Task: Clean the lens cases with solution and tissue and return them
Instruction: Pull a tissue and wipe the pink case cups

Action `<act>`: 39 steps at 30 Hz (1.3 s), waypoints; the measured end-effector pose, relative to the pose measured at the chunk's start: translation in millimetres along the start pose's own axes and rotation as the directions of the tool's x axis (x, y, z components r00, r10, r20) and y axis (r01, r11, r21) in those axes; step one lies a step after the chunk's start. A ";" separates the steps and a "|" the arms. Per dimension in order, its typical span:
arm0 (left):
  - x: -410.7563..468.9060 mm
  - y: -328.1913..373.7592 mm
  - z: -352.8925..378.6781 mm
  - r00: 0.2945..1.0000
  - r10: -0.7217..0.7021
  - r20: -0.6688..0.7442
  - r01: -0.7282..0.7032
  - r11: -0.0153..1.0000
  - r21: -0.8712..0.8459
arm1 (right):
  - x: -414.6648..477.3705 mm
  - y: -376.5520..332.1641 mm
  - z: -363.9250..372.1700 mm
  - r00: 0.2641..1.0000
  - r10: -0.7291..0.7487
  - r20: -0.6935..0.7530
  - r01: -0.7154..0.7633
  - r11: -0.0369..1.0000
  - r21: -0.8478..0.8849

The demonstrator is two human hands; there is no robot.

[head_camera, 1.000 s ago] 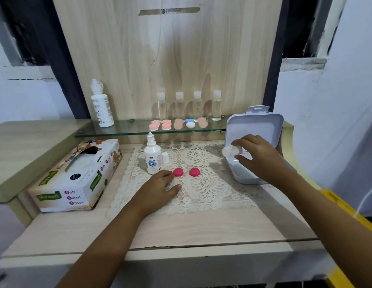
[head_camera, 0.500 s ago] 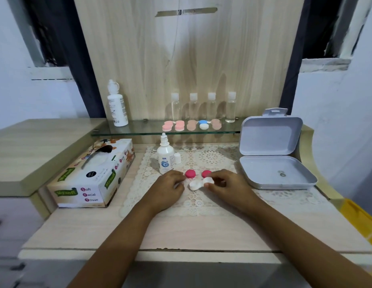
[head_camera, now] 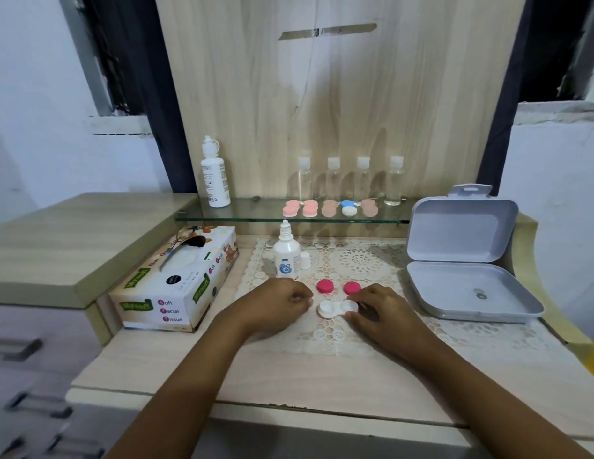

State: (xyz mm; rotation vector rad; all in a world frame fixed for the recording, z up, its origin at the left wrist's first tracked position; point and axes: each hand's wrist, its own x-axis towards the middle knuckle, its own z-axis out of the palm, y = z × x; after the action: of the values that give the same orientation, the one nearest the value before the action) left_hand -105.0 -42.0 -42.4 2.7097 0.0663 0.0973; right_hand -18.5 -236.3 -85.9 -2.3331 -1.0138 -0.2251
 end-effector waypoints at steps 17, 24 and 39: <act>-14.8 -104.8 -117.2 0.851 -0.345 -0.396 0.450 0.867 0.213 | 1.7 1.9 0.1 0.999 -0.041 -0.013 0.040 0.999 -0.022; -13.8 -121.4 -113.4 0.872 -0.440 -0.216 0.488 0.823 0.291 | 2.0 0.1 -0.5 0.999 -0.047 -0.019 0.047 0.999 -0.008; -12.3 -131.4 -102.3 0.869 -0.390 -0.305 0.467 0.849 0.246 | 1.7 1.5 1.5 0.998 -0.050 -0.027 0.050 0.999 -0.004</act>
State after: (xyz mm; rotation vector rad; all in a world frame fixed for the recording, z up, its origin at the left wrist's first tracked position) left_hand -129.4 118.9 -5.2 2.9007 0.8312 0.3082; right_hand -16.4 -235.2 -87.1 -2.3030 -1.0603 -0.2772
